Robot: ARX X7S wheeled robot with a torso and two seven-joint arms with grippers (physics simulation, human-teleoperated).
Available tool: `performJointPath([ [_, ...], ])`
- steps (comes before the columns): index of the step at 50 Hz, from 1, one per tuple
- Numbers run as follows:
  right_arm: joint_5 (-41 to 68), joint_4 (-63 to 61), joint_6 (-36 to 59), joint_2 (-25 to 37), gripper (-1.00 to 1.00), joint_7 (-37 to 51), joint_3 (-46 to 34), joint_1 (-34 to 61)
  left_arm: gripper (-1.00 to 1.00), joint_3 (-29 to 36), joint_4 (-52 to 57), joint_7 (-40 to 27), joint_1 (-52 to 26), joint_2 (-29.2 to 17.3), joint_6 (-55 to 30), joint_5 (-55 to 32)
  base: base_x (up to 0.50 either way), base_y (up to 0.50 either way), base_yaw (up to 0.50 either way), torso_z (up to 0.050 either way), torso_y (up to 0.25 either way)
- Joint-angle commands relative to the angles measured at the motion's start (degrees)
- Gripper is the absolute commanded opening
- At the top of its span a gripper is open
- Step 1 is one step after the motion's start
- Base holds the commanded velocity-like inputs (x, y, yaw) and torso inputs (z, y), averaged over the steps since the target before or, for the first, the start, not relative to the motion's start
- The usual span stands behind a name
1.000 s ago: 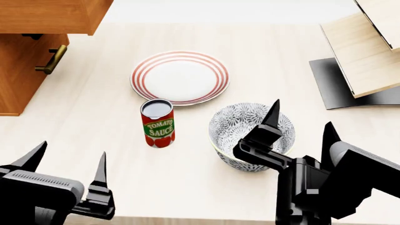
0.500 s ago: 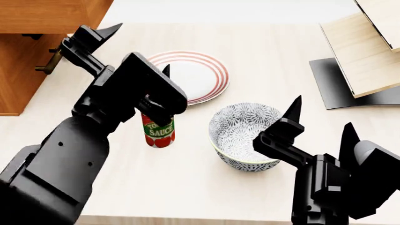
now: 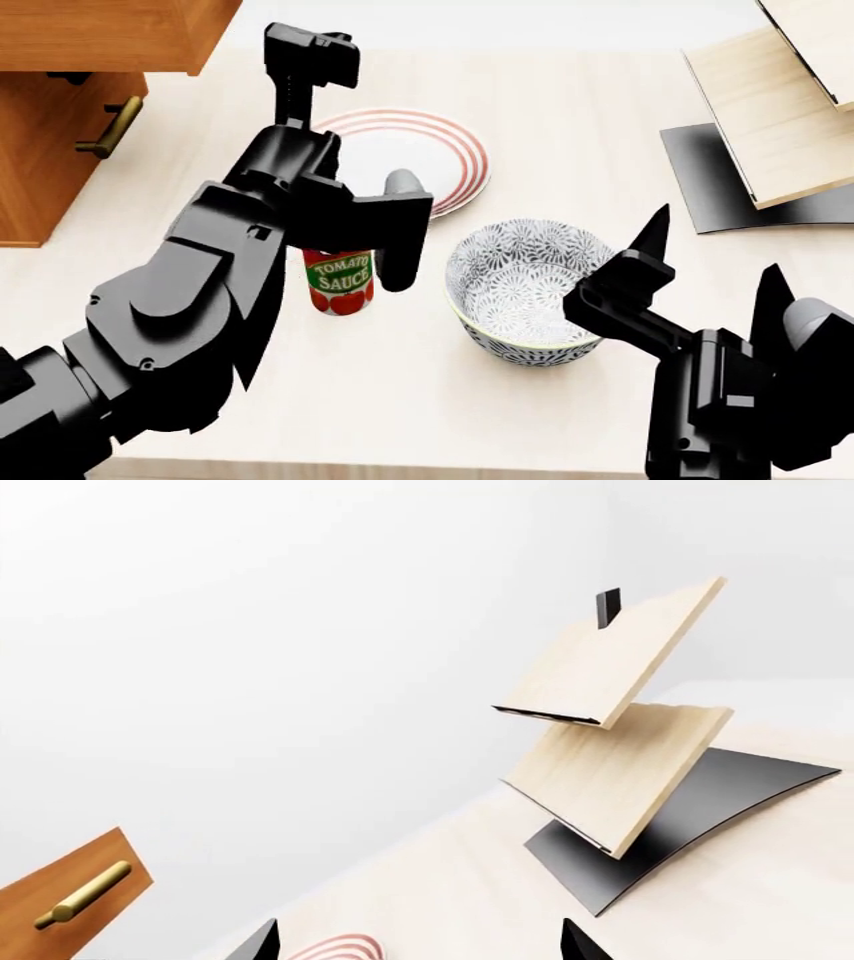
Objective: Close the top drawer of the cabinet.
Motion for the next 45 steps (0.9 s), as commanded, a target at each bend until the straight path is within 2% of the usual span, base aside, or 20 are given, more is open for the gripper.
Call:
performJointPath([
  [1, -0.37, -0.61, 1.01, 1.37, 1.0, 0.99, -1.15, 0.37, 1.0, 7.79, -4.81, 1.09, -1.53, 0.57, -1.33, 3.73, 0.0, 0.0, 0.0, 0.0, 0.0],
  [9, -2.34, -1.31, 2.71, 2.84, 1.0, 1.34, -4.12, 1.07, 1.0, 7.88, -6.23, 1.8, -0.85, 0.57, -0.15, 4.64, 0.03, 0.0, 0.0, 0.0, 0.0],
  [14, -2.3, -1.11, 2.51, 2.97, 1.0, 1.24, -4.4, 0.93, 1.0, 7.8, -6.15, 1.48, -0.61, 0.57, -0.04, 4.16, 0.41, 0.04, 0.0, 0.0, 0.0],
  [31, -2.62, -1.6, 1.87, 3.4, 1.0, 2.25, -4.68, 0.94, 1.0, 6.26, -3.33, -7.14, -1.76, 0.57, -2.86, -9.65, 0.49, 0.08, 0.0, 0.0, 0.0],
  [36, -3.18, -1.21, 1.26, 3.42, 1.0, 2.84, -4.51, 0.64, 1.0, 6.06, -2.98, -9.54, -2.02, 0.57, -3.05, -14.99, 0.03, 0.0, 0.0, 0.0, 0.0],
  [45, -1.58, -1.76, 1.76, 3.52, 1.0, 2.38, -4.8, 1.0, 1.0, 6.41, -3.6, -7.06, -1.49, 0.57, -3.14, -15.59, 0.0, 0.0, 0.0, 0.0, 0.0],
])
